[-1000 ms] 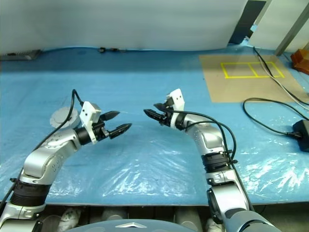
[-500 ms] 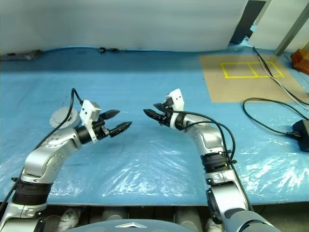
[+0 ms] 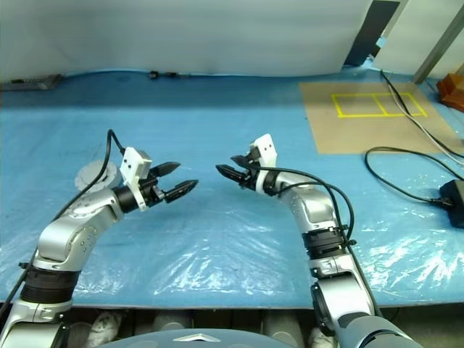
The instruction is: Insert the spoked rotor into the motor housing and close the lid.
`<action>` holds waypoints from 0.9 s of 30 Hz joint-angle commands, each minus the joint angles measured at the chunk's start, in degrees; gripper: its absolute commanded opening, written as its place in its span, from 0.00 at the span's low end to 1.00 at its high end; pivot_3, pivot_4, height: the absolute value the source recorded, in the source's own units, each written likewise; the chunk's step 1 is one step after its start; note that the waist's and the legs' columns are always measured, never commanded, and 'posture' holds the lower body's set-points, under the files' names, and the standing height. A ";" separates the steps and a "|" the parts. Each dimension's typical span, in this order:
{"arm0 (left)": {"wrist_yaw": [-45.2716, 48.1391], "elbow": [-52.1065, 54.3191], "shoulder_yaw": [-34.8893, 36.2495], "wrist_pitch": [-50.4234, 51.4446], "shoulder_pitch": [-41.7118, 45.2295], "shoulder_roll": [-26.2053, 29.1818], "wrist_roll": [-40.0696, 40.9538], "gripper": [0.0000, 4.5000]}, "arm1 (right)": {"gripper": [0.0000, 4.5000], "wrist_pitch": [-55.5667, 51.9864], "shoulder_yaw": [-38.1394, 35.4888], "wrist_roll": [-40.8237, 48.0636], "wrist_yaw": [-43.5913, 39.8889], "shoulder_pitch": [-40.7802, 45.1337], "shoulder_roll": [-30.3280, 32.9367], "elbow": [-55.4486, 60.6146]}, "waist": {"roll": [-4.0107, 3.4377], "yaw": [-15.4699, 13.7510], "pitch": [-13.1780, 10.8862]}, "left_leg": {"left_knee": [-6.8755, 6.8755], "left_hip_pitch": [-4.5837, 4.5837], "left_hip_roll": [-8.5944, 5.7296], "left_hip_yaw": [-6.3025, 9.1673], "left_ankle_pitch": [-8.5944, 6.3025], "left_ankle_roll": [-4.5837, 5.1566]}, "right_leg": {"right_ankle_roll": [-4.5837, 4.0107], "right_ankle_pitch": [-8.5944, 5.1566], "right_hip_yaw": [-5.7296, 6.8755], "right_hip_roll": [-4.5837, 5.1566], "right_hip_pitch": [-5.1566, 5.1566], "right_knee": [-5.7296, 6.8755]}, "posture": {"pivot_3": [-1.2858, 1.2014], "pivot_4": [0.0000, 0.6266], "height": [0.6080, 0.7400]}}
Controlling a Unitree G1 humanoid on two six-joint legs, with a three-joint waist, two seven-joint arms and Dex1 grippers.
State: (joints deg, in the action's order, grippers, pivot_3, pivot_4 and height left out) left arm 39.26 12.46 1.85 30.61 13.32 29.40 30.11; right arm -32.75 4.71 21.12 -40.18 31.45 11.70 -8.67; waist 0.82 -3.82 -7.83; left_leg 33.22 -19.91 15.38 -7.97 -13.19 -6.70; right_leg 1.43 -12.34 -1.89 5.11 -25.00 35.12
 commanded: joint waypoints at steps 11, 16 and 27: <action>-4.35 -4.74 8.29 -7.61 0.69 1.68 -5.25 0.99 | 0.71 6.46 -4.23 -4.95 8.59 -2.22 2.32 1.84 | 0.00 0.00 0.00 | 0.02 -0.02 0.00 0.00 0.00 0.00 | 0.01 0.00 -0.01 -0.01 0.00 0.02 | 0.52 0.24 1.00; -13.18 -2.68 10.60 -9.36 -1.66 -2.34 -8.47 0.99 | 0.71 8.22 -4.41 -11.88 19.34 -4.75 1.97 5.11 | 0.00 -0.03 0.00 | -0.01 -0.07 -0.01 0.00 0.00 -0.01 | 0.03 0.01 0.00 -0.01 0.02 -0.13 | 0.52 0.24 1.00; -33.33 14.40 14.90 -8.98 -12.59 -18.69 -9.04 0.99 | 0.71 15.75 -4.74 -27.51 36.57 -15.84 3.71 16.00 | 0.00 0.45 0.00 | -0.06 -0.15 0.00 0.00 -0.02 -0.04 | 0.07 0.03 -0.01 -0.01 0.09 -0.25 | 0.52 0.24 1.00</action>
State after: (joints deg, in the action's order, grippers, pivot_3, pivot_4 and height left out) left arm 7.56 21.79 16.01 22.29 3.07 11.61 21.02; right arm -17.27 1.41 -5.89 -4.64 16.92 15.45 3.72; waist 0.82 -3.38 -7.83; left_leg 33.11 -20.06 15.37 -7.96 -13.22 -6.74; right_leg 1.51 -12.32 -1.91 5.10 -24.91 34.84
